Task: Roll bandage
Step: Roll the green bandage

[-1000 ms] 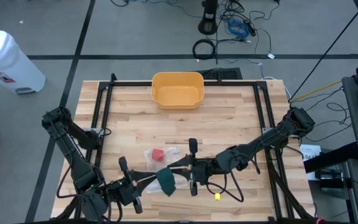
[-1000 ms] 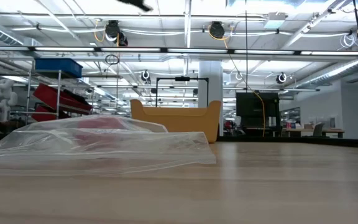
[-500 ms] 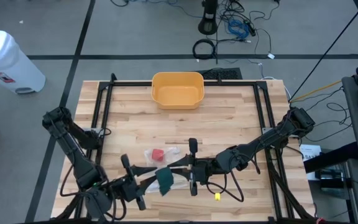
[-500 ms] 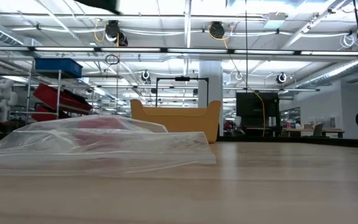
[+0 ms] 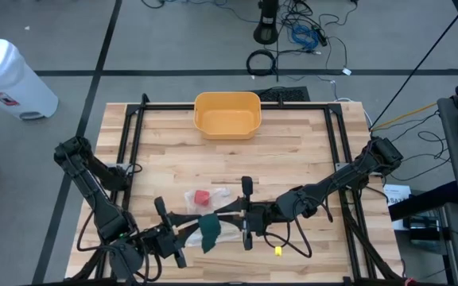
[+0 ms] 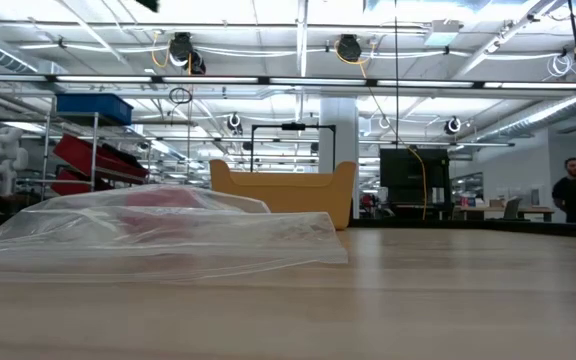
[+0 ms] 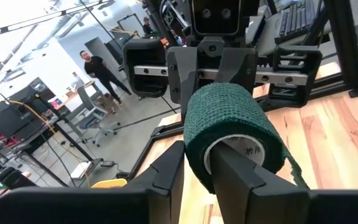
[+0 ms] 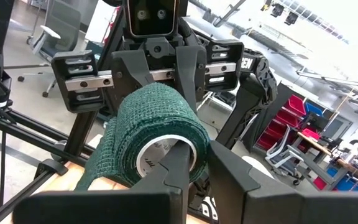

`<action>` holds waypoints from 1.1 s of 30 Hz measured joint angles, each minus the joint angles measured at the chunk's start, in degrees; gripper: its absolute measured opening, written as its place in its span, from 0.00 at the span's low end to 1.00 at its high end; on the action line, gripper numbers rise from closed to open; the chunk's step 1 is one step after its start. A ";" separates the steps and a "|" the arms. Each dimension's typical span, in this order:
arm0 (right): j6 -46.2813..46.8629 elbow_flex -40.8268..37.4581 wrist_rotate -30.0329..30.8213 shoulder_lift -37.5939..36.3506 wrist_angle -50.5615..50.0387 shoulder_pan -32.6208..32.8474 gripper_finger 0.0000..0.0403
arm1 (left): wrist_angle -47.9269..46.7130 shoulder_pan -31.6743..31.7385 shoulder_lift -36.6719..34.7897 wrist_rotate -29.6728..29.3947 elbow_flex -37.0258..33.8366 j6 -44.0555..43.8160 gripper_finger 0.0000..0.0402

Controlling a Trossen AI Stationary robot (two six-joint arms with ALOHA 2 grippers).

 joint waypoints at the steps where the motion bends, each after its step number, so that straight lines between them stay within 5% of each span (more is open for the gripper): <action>1: -0.01 -0.01 -0.02 0.00 0.00 0.00 0.11 | 0.00 0.00 0.00 0.42 0.00 0.00 0.20; 33: 1.14 0.00 0.07 0.00 1.25 0.00 0.11 | 0.22 1.88 0.00 0.62 0.00 -1.71 0.20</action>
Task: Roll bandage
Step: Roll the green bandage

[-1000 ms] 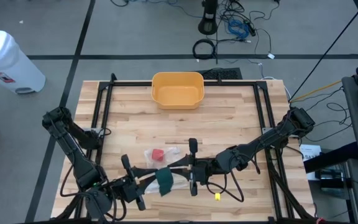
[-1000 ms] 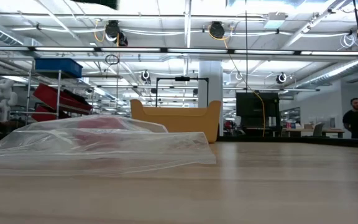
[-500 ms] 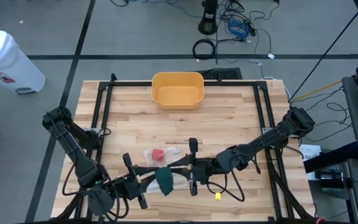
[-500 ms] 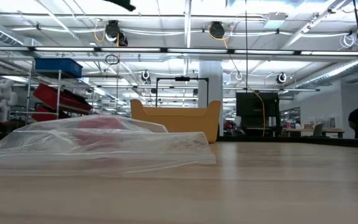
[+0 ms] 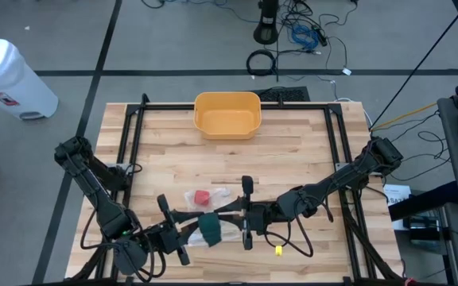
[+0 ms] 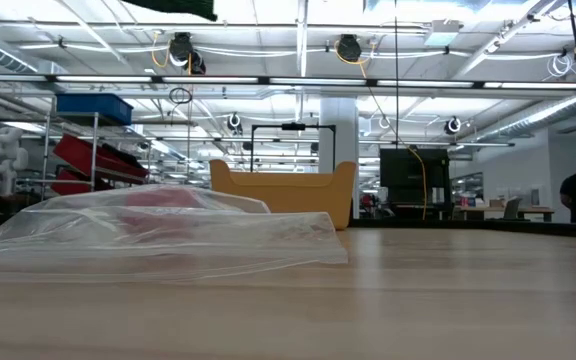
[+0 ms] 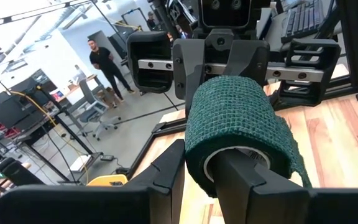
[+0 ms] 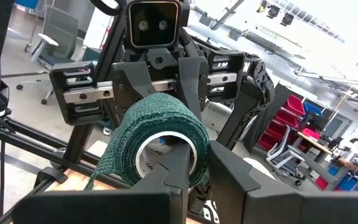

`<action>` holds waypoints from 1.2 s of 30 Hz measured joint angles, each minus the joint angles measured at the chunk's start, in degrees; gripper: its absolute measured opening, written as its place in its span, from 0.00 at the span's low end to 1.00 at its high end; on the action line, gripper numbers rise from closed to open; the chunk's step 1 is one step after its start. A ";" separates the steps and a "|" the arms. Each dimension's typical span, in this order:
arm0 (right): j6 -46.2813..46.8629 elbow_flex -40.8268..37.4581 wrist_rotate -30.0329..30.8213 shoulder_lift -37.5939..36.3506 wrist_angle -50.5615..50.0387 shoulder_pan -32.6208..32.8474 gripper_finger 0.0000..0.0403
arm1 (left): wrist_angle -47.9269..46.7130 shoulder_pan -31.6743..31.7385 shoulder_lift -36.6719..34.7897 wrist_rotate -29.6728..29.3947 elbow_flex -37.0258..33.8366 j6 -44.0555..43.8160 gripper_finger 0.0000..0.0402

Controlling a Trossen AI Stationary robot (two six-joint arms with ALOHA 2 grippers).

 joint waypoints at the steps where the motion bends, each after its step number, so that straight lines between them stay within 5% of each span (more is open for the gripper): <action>1: 0.10 0.00 0.00 0.00 0.00 0.00 0.11 | -0.01 0.00 0.00 -0.04 0.00 0.00 0.20; 16: 0.33 0.00 -0.02 0.00 0.00 0.00 0.11 | -0.02 0.00 0.02 -1.65 0.00 0.15 0.20; 25: 0.33 0.00 -0.08 0.00 -0.09 0.04 0.11 | 0.00 -0.07 0.02 0.32 0.00 1.49 0.08; 36: 0.33 0.00 -0.09 0.00 0.04 0.00 0.11 | -0.07 0.00 0.02 0.25 0.00 0.42 0.19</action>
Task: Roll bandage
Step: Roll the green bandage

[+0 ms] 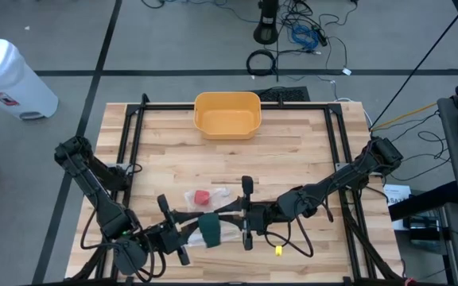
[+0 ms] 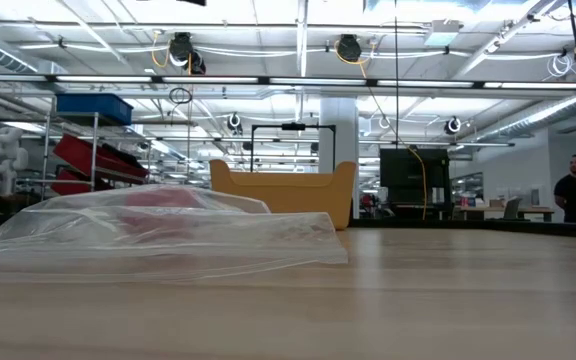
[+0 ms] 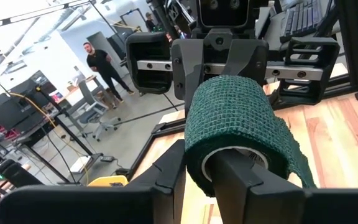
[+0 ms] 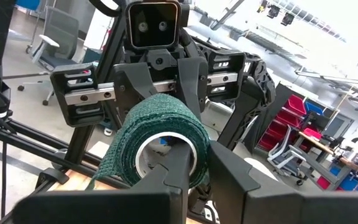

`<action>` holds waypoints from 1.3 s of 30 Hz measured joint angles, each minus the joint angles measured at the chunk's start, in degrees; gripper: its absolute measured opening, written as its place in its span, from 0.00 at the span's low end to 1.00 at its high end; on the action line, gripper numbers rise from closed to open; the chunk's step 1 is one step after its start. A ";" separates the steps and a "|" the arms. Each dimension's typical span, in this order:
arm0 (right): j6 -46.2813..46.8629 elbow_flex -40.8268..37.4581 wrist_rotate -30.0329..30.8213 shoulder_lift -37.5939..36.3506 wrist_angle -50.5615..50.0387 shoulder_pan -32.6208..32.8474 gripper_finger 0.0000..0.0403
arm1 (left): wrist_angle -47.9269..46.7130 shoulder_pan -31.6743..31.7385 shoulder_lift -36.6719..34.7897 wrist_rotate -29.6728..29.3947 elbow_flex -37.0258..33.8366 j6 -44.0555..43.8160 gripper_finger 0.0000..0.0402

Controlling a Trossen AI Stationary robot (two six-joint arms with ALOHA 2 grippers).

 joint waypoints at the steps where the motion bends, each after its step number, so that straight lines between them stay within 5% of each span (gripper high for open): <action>1: 0.00 0.00 0.00 0.00 0.00 0.00 0.11 | 0.01 0.00 0.00 0.00 0.00 0.00 0.19; 27: -0.50 0.00 5.01 0.02 -0.31 0.73 0.11 | 0.02 0.00 0.00 -0.61 0.00 -0.04 0.11; 32: -3.90 0.00 11.54 0.02 -0.27 2.05 0.13 | -0.01 0.08 0.00 -0.60 0.00 -0.04 0.11; 39: -14.33 0.02 21.83 0.02 0.06 4.84 0.29 | 0.01 -0.13 0.00 0.43 0.00 -0.02 0.11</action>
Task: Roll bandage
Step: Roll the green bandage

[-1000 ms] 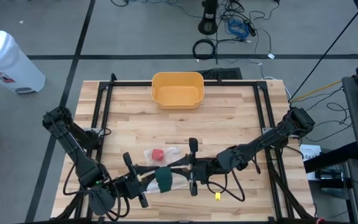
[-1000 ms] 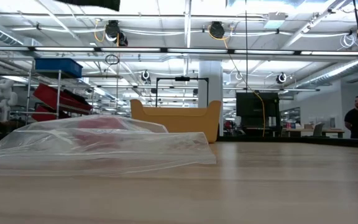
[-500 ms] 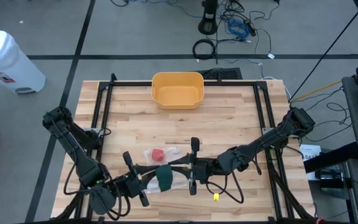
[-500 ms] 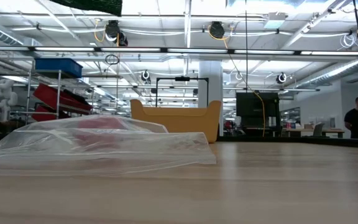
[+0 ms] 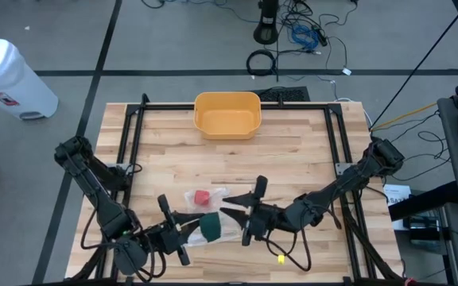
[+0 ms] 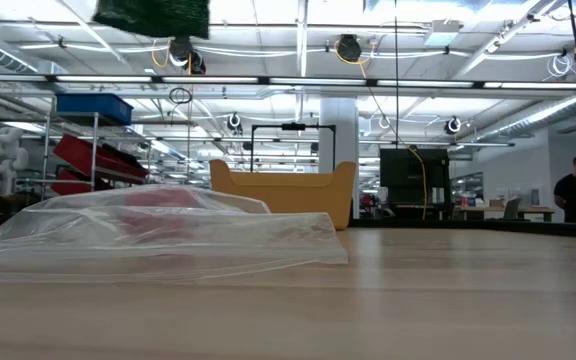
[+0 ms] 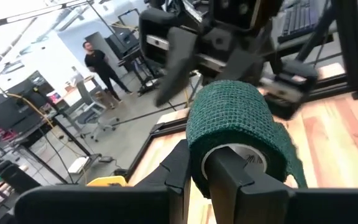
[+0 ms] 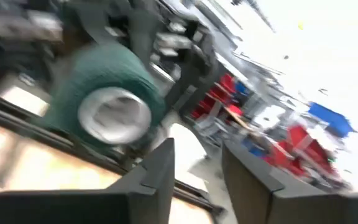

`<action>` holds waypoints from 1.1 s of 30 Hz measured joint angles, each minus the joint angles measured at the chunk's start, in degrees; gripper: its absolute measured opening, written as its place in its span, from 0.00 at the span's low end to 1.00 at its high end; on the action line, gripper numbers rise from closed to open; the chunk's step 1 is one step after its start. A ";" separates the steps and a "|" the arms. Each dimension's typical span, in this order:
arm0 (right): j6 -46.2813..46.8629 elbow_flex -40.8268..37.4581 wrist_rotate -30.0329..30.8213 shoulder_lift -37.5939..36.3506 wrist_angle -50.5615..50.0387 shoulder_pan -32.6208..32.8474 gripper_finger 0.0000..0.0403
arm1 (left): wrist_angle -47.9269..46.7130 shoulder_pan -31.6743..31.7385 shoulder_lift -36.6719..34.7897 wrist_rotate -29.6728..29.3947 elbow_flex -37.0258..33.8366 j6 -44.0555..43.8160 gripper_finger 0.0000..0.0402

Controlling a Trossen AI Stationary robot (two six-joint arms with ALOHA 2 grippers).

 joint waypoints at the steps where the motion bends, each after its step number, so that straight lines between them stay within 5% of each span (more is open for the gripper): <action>1: -1.53 0.00 2.17 0.00 0.37 0.46 0.32 | 0.00 -0.02 0.00 0.03 0.00 0.00 0.11; 5: -3.38 0.02 10.67 -0.15 1.64 2.70 0.40 | 0.03 0.05 0.00 -0.04 0.00 -0.02 0.11; 10: 5.08 0.02 16.22 -0.33 -2.74 6.39 0.45 | 0.03 0.03 0.01 -0.31 0.00 0.00 0.11; 15: 21.08 0.02 13.85 -0.33 -13.20 10.90 0.44 | 0.03 0.04 0.01 -0.42 0.00 0.00 0.11; 23: 49.27 0.02 -0.69 1.66 -19.71 12.43 0.43 | 0.57 0.09 0.00 -0.18 0.00 0.04 0.11; 29: 52.90 0.02 -0.79 8.53 -19.67 9.87 0.44 | 0.60 0.09 0.00 0.01 0.00 0.00 0.11; 33: 46.28 0.02 0.21 14.23 -18.05 8.84 0.44 | 0.59 0.00 0.01 0.03 0.00 0.00 0.11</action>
